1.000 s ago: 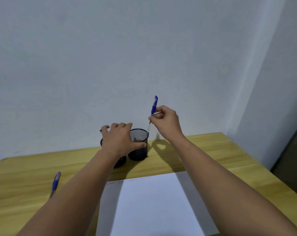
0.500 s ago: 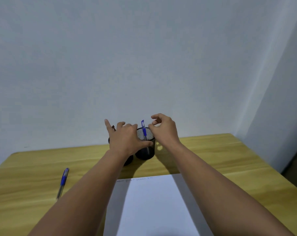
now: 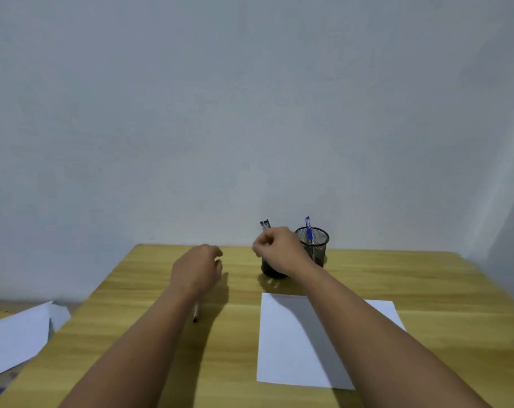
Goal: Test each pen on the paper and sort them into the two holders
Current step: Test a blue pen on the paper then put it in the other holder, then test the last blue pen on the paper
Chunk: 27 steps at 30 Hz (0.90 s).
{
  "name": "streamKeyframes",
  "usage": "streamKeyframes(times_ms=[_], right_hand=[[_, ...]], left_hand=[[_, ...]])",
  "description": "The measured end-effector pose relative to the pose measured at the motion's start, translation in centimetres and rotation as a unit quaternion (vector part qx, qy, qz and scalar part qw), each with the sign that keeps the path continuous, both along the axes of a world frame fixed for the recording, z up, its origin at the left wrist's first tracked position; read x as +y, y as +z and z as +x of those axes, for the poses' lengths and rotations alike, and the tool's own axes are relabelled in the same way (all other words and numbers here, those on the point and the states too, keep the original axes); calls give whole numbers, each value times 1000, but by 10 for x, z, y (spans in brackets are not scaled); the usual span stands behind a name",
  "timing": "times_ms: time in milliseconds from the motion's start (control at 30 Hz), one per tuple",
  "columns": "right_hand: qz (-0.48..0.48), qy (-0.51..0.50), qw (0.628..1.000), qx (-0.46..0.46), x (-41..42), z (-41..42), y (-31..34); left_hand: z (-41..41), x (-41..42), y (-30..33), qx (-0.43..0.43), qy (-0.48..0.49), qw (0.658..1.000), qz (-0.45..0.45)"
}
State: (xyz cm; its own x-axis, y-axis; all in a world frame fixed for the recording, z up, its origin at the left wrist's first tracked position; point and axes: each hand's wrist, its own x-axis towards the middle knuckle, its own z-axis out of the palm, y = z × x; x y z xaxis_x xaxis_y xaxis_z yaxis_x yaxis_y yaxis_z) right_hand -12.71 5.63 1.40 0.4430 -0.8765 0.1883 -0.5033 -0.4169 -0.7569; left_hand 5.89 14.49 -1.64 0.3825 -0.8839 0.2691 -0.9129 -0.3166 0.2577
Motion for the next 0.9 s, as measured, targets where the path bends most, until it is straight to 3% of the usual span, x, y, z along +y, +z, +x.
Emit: streamKeyframes(times_ms=[200,333,600,767,900], right_hand=[[59,64,991,106,30,67,-43],[65,60,981,175,46,95,-58],[71,51,964,253,40,113,-67],[97,61,974,195,25,94,-54],[200,69,977,30,10,59,-36]], left_hand=[[47,26,-41,48,23,999,3],[67,21,-56,55,-24,998,-7],[90,9,-78,-6,-101,995,12],[83,13,-75,17,-116,992,-46],[71,17,-55,29,-104,988,-109]])
